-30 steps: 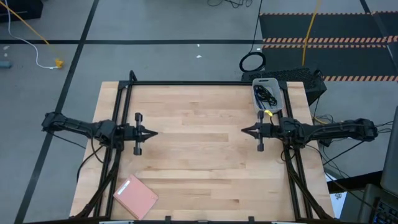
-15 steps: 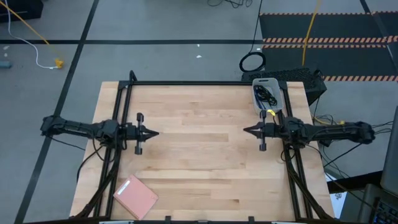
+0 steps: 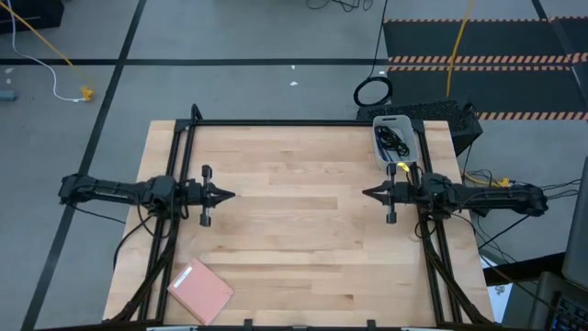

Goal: Pick and place USB-C Cables
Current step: Return to Home Position

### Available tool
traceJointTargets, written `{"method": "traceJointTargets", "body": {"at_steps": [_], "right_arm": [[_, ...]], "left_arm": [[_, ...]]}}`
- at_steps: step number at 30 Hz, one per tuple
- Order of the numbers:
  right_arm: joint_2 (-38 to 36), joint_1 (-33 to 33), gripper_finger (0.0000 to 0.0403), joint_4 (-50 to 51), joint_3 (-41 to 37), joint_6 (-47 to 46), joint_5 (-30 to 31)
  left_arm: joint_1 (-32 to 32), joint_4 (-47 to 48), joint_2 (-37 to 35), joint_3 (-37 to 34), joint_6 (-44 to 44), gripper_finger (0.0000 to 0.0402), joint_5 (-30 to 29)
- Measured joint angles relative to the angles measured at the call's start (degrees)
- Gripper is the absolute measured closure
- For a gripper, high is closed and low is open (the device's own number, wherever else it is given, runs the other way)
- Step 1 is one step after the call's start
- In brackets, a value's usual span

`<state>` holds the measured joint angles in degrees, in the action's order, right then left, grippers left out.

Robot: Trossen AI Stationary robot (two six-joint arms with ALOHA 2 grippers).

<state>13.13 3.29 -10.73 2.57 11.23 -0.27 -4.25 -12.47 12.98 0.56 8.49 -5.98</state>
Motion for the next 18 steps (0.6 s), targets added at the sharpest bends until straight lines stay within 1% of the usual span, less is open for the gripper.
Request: {"method": "traceJointTargets", "body": {"at_steps": [5, 13, 16, 18], "right_arm": [[-4.3, 0.0, 0.0403, 1.6, 0.0, 0.4, 0.0], [-12.8, 0.0, 0.0403, 8.8, 0.0, 0.2, -1.3], [-13.0, 0.0, 0.0403, 9.0, 0.0, 0.2, -1.6], [-12.9, 0.0, 0.0403, 9.3, 0.0, 0.6, -3.1]], "left_arm": [[0.1, 0.0, 0.0, 0.0, 0.0, 0.0396, 0.0], [0.1, 0.0, 0.0, 0.0, 0.0, 0.0395, 0.1], [0.1, 0.0, 0.0, 0.0, 0.2, 0.0394, 0.1], [0.1, -0.2, 0.0, 0.0, 0.2, 0.0393, 0.1]]}}
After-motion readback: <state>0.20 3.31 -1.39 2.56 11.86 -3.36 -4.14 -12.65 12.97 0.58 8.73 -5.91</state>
